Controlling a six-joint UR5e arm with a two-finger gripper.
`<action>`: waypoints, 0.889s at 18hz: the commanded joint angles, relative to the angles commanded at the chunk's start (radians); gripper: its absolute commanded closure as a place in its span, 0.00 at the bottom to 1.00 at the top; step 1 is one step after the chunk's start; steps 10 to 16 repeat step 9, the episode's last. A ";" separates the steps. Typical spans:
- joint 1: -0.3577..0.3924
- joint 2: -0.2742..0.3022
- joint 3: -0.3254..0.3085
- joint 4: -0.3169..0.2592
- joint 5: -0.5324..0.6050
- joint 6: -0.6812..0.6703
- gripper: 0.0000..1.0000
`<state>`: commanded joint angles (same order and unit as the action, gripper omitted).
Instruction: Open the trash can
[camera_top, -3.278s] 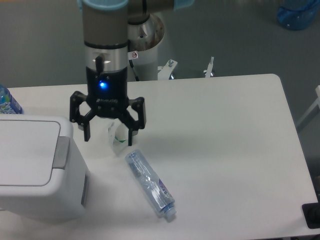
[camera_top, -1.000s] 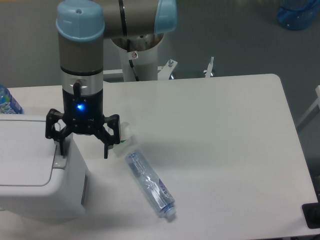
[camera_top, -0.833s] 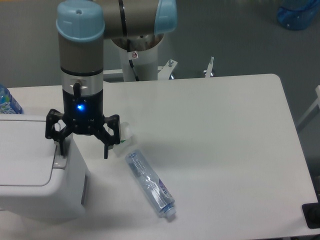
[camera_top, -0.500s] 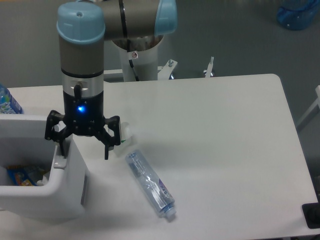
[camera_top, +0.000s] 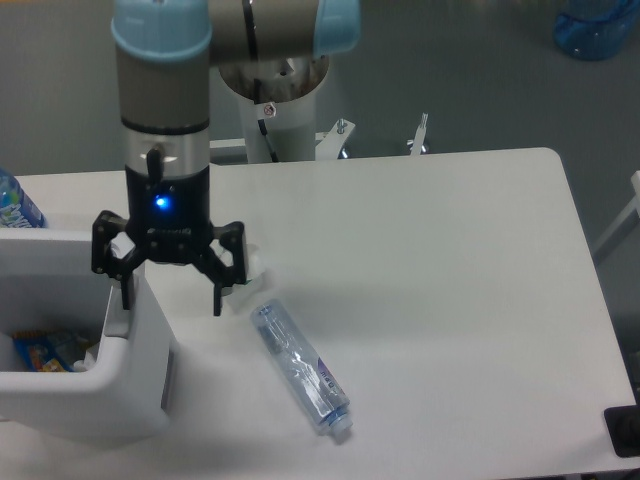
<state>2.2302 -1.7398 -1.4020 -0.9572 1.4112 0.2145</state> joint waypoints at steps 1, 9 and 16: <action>0.011 0.012 -0.006 -0.002 0.020 0.029 0.00; 0.032 0.032 -0.011 -0.132 0.158 0.321 0.00; 0.032 0.032 -0.011 -0.132 0.158 0.321 0.00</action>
